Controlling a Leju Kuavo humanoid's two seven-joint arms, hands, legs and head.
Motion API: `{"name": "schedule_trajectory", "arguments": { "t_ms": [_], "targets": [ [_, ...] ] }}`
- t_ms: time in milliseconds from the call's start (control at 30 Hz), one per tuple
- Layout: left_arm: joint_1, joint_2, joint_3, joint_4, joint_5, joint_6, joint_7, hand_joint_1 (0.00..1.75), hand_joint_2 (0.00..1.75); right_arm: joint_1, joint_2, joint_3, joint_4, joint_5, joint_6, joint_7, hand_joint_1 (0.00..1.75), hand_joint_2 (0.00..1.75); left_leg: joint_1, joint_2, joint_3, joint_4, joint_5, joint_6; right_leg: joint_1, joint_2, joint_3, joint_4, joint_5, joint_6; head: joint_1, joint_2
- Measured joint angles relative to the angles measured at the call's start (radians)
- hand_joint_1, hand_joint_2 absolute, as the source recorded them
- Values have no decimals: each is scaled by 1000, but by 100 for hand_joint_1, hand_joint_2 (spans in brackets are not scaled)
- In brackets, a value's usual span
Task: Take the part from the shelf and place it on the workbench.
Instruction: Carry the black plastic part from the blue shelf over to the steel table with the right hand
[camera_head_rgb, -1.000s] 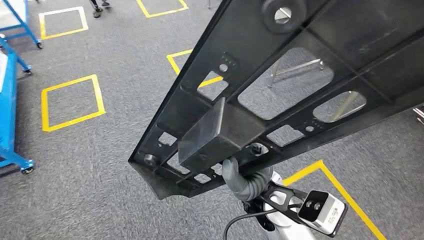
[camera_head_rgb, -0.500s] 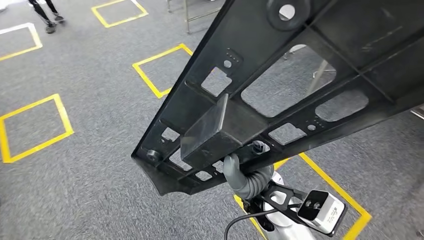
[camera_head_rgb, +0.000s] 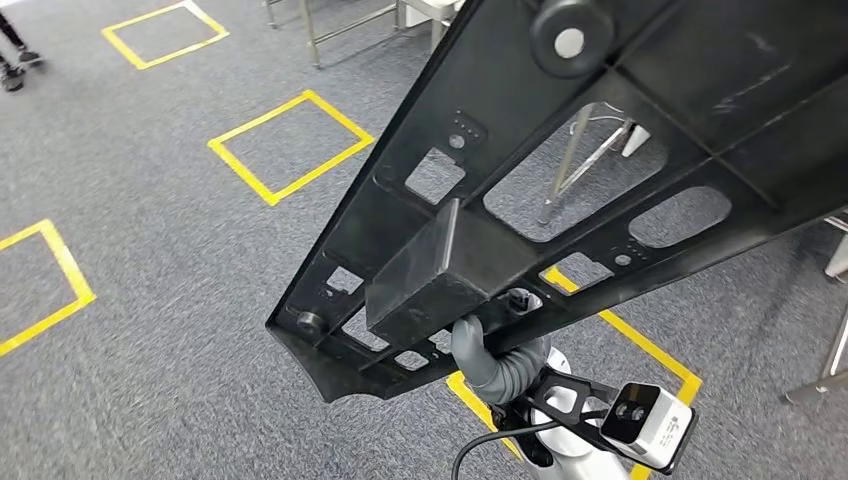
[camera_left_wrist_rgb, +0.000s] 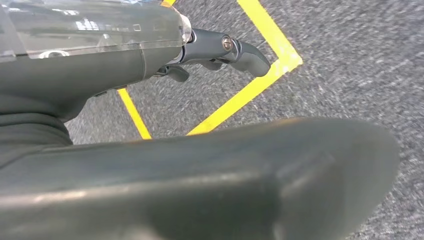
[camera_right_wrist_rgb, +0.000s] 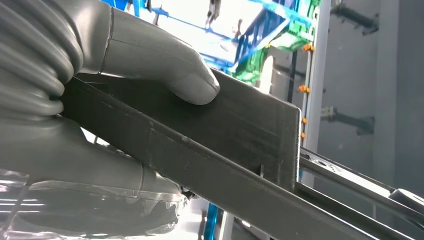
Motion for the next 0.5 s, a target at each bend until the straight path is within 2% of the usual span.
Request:
{"name": "schedule_trajectory", "arguments": {
  "t_ms": [33,100,133,167,200,233,267,300,333,367,400,433,467,500],
  "targets": [
    [0,0,0,0,-1,0,0,0,0,1,0,-1,-1,0,0,0,175,175,-2,8,2,0,-3,-6,5,-8,12,-24,2,-5,0,0],
    [-2,-1,0,0,-4,-2,1,0,0,4,0,-5,-3,1,-1,0,175,175,-2,26,8,-1,-8,-16,8,11,11,-30,1,-15,0,0],
    [-4,-2,0,0,-5,-2,1,0,0,6,0,-8,-5,1,-1,0,175,175,0,22,11,2,-13,-22,7,22,13,-34,3,-20,0,0],
    [-5,-3,0,0,-5,-3,2,0,0,7,0,-10,-6,1,-1,0,175,175,2,6,7,16,-26,-26,4,32,16,-38,5,-26,0,0],
    [-5,-3,0,0,-5,-3,2,0,0,8,1,-12,-9,2,-1,0,175,175,4,-19,-7,53,-50,-30,1,41,19,-42,7,-32,0,0],
    [-4,-4,0,0,-5,-3,2,0,0,9,2,-13,-10,2,-1,-1,175,175,6,-47,-35,112,-82,-32,-1,51,21,-44,8,-36,0,0],
    [-2,-4,0,0,-4,-3,2,0,0,11,3,-14,-11,2,-1,-1,175,175,6,-65,-70,185,-116,-34,-1,62,21,-44,8,-39,0,0],
    [-1,-5,0,0,-4,-3,2,0,0,15,3,-15,-12,2,-1,-1,175,175,6,-73,-105,253,-141,-35,0,75,21,-43,7,-40,0,0],
    [1,-5,1,0,-3,-3,2,0,0,19,4,-16,-12,3,-2,0,175,175,6,-75,-128,293,-146,-35,1,89,22,-43,7,-40,0,0],
    [3,-5,1,0,-3,-3,2,0,0,23,4,-17,-14,5,-2,0,175,175,6,-77,-133,293,-129,-34,1,104,24,-42,7,-40,0,0],
    [4,-5,2,0,-3,-3,3,0,0,26,4,-18,-17,8,-3,0,175,175,6,-80,-119,253,-95,-33,1,119,26,-41,6,-39,0,0],
    [5,-5,3,0,-3,-3,4,0,0,27,5,-18,-23,10,-4,0,175,175,7,-93,-93,185,-51,-31,0,132,28,-39,5,-37,0,0],
    [6,-5,4,0,-3,-3,4,0,0,27,6,-18,-29,13,-4,0,175,175,9,-121,-65,114,-17,-28,1,145,27,-36,3,-33,0,0],
    [6,-5,5,0,-3,-3,5,0,0,27,7,-19,-34,15,-5,0,175,175,12,-146,-42,59,4,-25,1,156,24,-32,2,-29,0,0]
  ]
}}
